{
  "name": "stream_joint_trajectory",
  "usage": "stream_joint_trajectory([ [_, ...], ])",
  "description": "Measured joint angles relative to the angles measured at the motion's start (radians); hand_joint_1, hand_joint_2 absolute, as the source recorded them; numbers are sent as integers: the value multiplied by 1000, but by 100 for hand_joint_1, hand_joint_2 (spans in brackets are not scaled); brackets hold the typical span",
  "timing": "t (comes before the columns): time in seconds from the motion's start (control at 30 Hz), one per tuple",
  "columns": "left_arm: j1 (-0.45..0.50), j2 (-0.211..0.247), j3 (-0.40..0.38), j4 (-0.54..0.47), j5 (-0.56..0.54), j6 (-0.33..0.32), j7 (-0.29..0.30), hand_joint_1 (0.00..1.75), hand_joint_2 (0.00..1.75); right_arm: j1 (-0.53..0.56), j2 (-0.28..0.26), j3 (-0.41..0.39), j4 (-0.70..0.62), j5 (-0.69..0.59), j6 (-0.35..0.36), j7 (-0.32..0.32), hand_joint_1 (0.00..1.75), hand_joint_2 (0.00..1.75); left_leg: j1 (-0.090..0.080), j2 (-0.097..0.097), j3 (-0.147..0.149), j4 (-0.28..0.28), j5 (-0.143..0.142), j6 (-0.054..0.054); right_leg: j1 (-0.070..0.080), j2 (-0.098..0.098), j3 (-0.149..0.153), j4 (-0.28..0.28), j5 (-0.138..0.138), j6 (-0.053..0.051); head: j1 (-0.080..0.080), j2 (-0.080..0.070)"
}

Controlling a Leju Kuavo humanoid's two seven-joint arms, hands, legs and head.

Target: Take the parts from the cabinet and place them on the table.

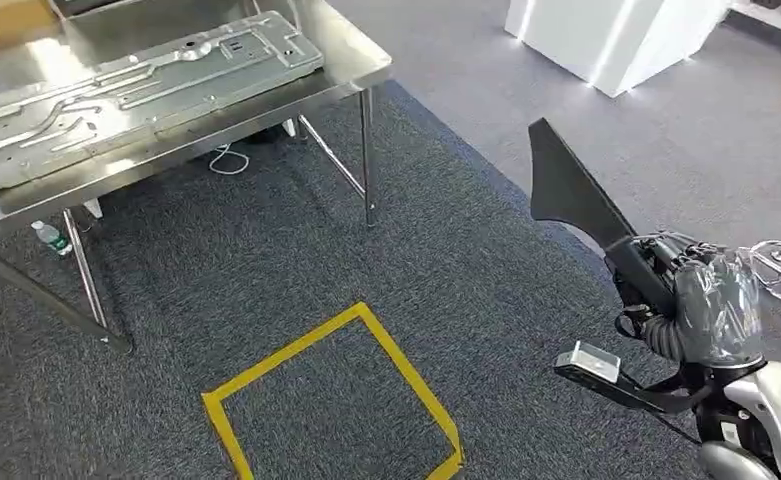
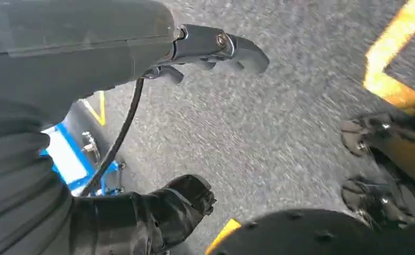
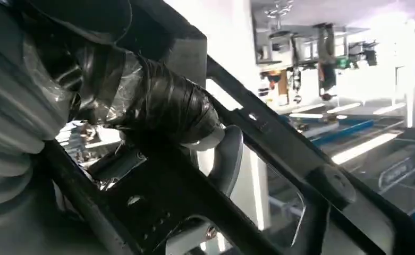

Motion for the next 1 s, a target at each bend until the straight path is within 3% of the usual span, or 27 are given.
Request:
stream_joint_trajectory([
  [0.03, -1, 0, 0, 0, 0, 0, 0, 0, 175, -1, 0, 0, 0, 0, 0, 0, 175, 175, -1, -9, 9, -10, 0, 4, 0, 50, -12, 33, -18, -1, 1, 0],
  [0.07, -4, 0, 0, 0, 0, 0, 0, 0, 175, -3, -1, -1, -1, 0, 0, 0, 175, 175, -1, -18, 12, -10, 0, 8, 0, 86, -51, 106, -50, -2, 1, 0],
  [0.13, -9, 0, 0, 0, 0, 0, -3, 0, 175, 1, -1, 0, 0, -1, 4, 0, 175, 175, -4, -40, 16, -10, -7, 15, -1, 105, -148, 261, -106, 2, 1, 0],
  [0.17, -10, 0, 0, 0, 0, 0, -3, 0, 175, 3, -1, 2, 0, -3, 5, -1, 175, 175, -5, -53, 19, -9, -11, 16, -1, 106, -182, 306, -108, 3, 0, 0],
  [0.2, -10, 0, 0, 0, 0, 0, -3, 0, 175, 3, -1, 2, 0, -6, 5, 0, 175, 175, -5, -67, 25, -8, -16, 14, -2, 106, -194, 302, -80, 5, 1, 0],
  [0.23, -10, 0, 0, 0, -2, 0, -4, 0, 175, 3, -1, 2, 0, -7, 5, 0, 175, 175, -5, -81, 34, -5, -22, 12, -3, 107, -181, 250, -29, 7, 0, 0],
  [0.27, -8, 0, 0, 0, -2, 0, -5, 0, 175, 3, -1, 2, 0, -7, 5, -3, 175, 175, -4, -95, 43, -1, -30, 8, -7, 113, -150, 168, 32, 9, 0, 0],
  [0.3, -7, 0, 0, 0, -3, 0, -6, 0, 175, 2, -1, 1, 0, -7, 5, -3, 175, 175, -3, -107, 50, 7, -41, 4, -13, 132, -117, 81, 88, 12, 1, 0],
  [0.33, -4, 0, 0, 0, -3, 1, -6, 0, 175, 3, 0, 2, 1, -8, 5, -3, 175, 175, -1, -118, 40, 11, -49, -1, -21, 194, -105, 59, 75, 14, 1, 0],
  [0.37, -13, 1, 0, 0, -3, 2, -6, 0, 175, 7, 0, 3, 2, -8, 6, -3, 175, 175, -6, -129, 34, 30, -55, -9, -21, 220, -93, 21, 65, 11, 0, 0],
  [0.47, -9, 1, 0, 0, -6, 3, -9, 0, 175, 6, -3, 1, 2, -10, 8, -4, 175, 175, 3, -168, 21, 23, -52, -23, -12, 181, -91, 26, 51, -6, 1, 0],
  [0.5, -9, 1, 0, 0, -6, 3, -9, 0, 175, 4, -3, 1, 2, -10, 8, -4, 175, 175, 2, -170, 21, 25, -61, -28, -23, 167, -76, 18, 50, -13, 0, 0],
  [0.53, -6, -1, 0, 0, -6, 2, -9, 0, 175, 3, -3, 0, 1, -10, 8, -5, 175, 175, -3, -99, 21, 53, -67, -32, -18, 153, -56, 10, 43, -24, -1, 0],
  [0.57, -7, -1, 0, 0, -6, 1, -9, 0, 175, 3, -3, -1, 0, -10, 10, -4, 175, 175, -3, -51, -11, 113, -83, -37, -15, 137, -41, 6, 35, -31, -6, 0],
  [0.6, -12, -1, 0, 0, -6, 2, -9, 0, 175, 4, -4, -2, 0, -10, 12, -5, 175, 175, 0, -30, -64, 195, -107, -40, -10, 121, -30, 6, 26, -33, -5, 0],
  [0.63, -14, -1, 0, 0, -7, 2, -9, 0, 175, 4, -4, -2, 0, -10, 16, -5, 175, 175, 2, -21, -122, 278, -130, -41, -8, 103, -20, 6, 15, -34, -5, 0],
  [0.67, -15, -1, 0, 0, -7, 2, -9, 0, 175, 5, -4, -2, 0, -11, 17, -5, 175, 175, 3, -18, -168, 337, -137, -41, -6, 89, -9, 6, 5, -34, -6, 0],
  [0.7, -14, -1, 0, 0, -7, 2, -9, 0, 175, 5, -4, -2, 0, -12, 17, -5, 175, 175, 2, -17, -193, 351, -116, -40, -5, 73, 4, 6, -6, -34, -5, 0],
  [0.73, -11, -1, 0, 0, -7, 2, -9, 0, 175, 5, -4, -2, 0, -12, 17, -5, 175, 175, 2, -17, -188, 312, -71, -36, -5, 60, 21, 6, -19, -33, -6, 0],
  [0.8, -5, 0, 0, 0, -7, 2, -9, 0, 175, 4, -4, -3, -1, -12, 17, -5, 175, 175, -2, 1, -122, 139, 49, -23, -5, 33, 58, 5, -46, -29, -5, 0],
  [0.83, -4, 0, 0, 0, -7, 2, -9, 0, 175, 4, -4, -4, -1, -12, 17, -5, 175, 175, -13, 42, -98, 86, 59, -16, -5, 21, 64, -1, -59, -24, -5, 0],
  [0.87, -5, 0, 0, 0, -7, 2, -9, 0, 175, 4, -4, -3, -1, -12, 19, -5, 175, 175, -33, 78, -90, 80, 42, -9, 5, 13, 71, -3, -68, -15, -6, 0],
  [0.9, -8, 0, 0, 0, -7, 2, -9, 0, 175, 5, -4, -4, -1, -13, 20, -5, 175, 175, -30, 67, -82, 63, 28, 2, 6, 3, 76, -16, -70, -11, -5, 0],
  [0.93, -8, 0, 0, 0, -7, 2, -9, 0, 175, 5, -4, -4, -1, -13, 20, -5, 175, 175, -32, 52, -80, 52, 26, 4, 10, -14, 93, -33, -67, -8, -4, 0],
  [0.97, -6, 0, 1, 0, -7, 2, -9, 0, 175, 4, -4, -4, -1, -15, 20, -5, 175, 175, -28, 39, -74, 40, 21, 12, 8, -14, 106, -25, -52, 1, -4, 0],
  [1.0, -5, 0, 1, 0, -7, 2, -9, 0, 175, 3, -4, -5, -2, -14, 20, -5, 175, 175, -24, 21, -48, 31, 21, 18, 6, -17, 108, -8, -42, 10, -5, 0],
])
